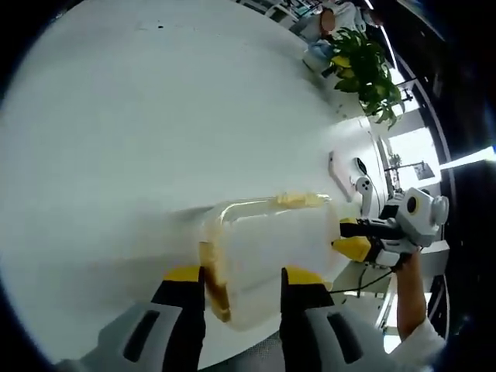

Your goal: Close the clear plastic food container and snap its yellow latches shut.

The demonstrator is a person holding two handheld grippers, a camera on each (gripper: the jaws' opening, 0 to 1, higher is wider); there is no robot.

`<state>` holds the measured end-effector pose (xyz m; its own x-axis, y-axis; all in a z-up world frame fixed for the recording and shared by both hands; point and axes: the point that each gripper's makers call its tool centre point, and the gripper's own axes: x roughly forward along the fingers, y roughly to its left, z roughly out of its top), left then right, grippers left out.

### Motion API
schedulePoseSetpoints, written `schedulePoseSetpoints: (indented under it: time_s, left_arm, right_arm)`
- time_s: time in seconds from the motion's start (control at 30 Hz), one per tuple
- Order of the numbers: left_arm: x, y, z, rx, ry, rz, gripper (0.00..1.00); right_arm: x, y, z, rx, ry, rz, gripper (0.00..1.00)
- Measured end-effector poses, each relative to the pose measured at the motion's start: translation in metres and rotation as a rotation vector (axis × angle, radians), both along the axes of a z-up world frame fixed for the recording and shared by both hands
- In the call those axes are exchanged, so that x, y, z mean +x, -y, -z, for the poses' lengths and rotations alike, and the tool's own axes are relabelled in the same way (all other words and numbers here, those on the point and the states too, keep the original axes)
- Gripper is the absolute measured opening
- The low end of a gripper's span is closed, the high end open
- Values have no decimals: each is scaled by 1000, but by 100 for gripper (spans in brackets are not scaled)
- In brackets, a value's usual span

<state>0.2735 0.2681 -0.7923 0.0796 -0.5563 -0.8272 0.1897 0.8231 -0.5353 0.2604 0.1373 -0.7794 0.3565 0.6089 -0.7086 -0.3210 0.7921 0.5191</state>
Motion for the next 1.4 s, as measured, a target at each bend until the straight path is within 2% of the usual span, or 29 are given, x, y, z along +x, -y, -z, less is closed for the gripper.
schedulePoseSetpoints:
  time_s: [0.03,0.07,0.3,0.57,0.77,0.83,0.93,1.0,1.13,1.2,1.3,1.37,1.4]
  left_arm:
    - [-9,3,-5,-35,-41,4,30]
    - [-5,-7,-7,-12,4,10,30]
    - [-6,-11,-8,-18,15,18,31]
    - [-4,-9,-7,-35,72,28,33]
    - [-4,-5,-7,-36,118,92,36]
    - [-5,-4,-6,-33,150,144,37]
    - [-5,-3,-6,-41,165,159,37]
    - [-3,-1,-7,-50,216,211,38]
    - [3,3,-16,-82,263,198,47]
    - [6,4,-19,-80,288,201,48]
    - [12,-1,-22,-51,355,240,50]
    - [13,-3,-23,-39,385,260,52]
    - [17,-3,-26,-36,429,280,53]
  right_arm:
    - [0,1,1,-5,1,3,20]
    - [0,0,1,0,-1,6,20]
    - [0,-1,0,2,11,2,21]
    - [0,-2,-1,4,21,-6,22]
    - [1,-3,-4,-23,59,-33,24]
    - [2,-4,-5,-45,92,-60,24]
    - [2,-3,-5,-46,112,-67,25]
    - [2,-2,-5,-34,123,-66,25]
    - [-1,-3,-5,-25,115,-83,27]
    - [-4,-4,-3,-44,121,-106,32]
    - [-1,-1,-3,-93,158,-127,39]
    - [-2,0,-5,-106,159,-142,37]
    - [-1,2,-7,-117,168,-146,35]
